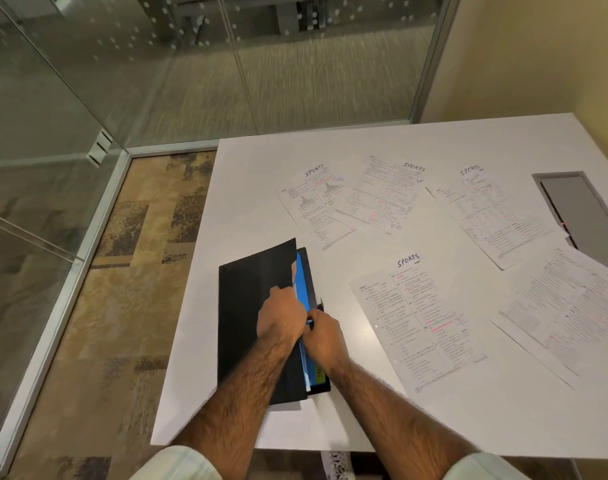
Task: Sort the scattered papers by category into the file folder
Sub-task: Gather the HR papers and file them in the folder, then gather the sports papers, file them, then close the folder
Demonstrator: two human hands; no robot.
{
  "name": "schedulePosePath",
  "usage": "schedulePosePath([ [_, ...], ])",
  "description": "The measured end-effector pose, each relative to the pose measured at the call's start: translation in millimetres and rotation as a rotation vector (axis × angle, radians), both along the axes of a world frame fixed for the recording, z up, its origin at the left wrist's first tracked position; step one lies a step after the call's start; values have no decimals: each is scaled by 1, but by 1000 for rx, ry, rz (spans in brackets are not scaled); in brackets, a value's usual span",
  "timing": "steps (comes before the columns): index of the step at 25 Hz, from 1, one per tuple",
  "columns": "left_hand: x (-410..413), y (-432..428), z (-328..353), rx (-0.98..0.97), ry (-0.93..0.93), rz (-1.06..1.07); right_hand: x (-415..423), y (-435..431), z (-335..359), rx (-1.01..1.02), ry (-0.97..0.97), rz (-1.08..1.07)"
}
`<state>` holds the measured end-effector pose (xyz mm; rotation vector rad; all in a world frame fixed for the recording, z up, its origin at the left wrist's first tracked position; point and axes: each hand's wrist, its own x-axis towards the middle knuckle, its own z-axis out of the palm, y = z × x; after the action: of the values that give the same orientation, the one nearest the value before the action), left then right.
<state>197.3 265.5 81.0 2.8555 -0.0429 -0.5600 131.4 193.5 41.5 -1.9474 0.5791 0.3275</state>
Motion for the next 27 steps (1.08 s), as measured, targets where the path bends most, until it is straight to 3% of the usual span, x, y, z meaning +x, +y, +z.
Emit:
schedulePosePath([
  [8,-16,-20,-43,284,33,-182,-49,-103,20,-312,53,36],
  [12,-25,-34,-47,211,-101,-111,-79,-162,33,-437,81,-17],
  [16,-24,-78,-29,77,-268,-202,-109,-215,44,-505,96,-124],
  [22,-41,-196,3,-223,-190,-556,-148,-303,50,-602,86,-317],
  [27,-75,-305,-22,-134,-75,-851,-181,-405,19,-618,138,-424],
])
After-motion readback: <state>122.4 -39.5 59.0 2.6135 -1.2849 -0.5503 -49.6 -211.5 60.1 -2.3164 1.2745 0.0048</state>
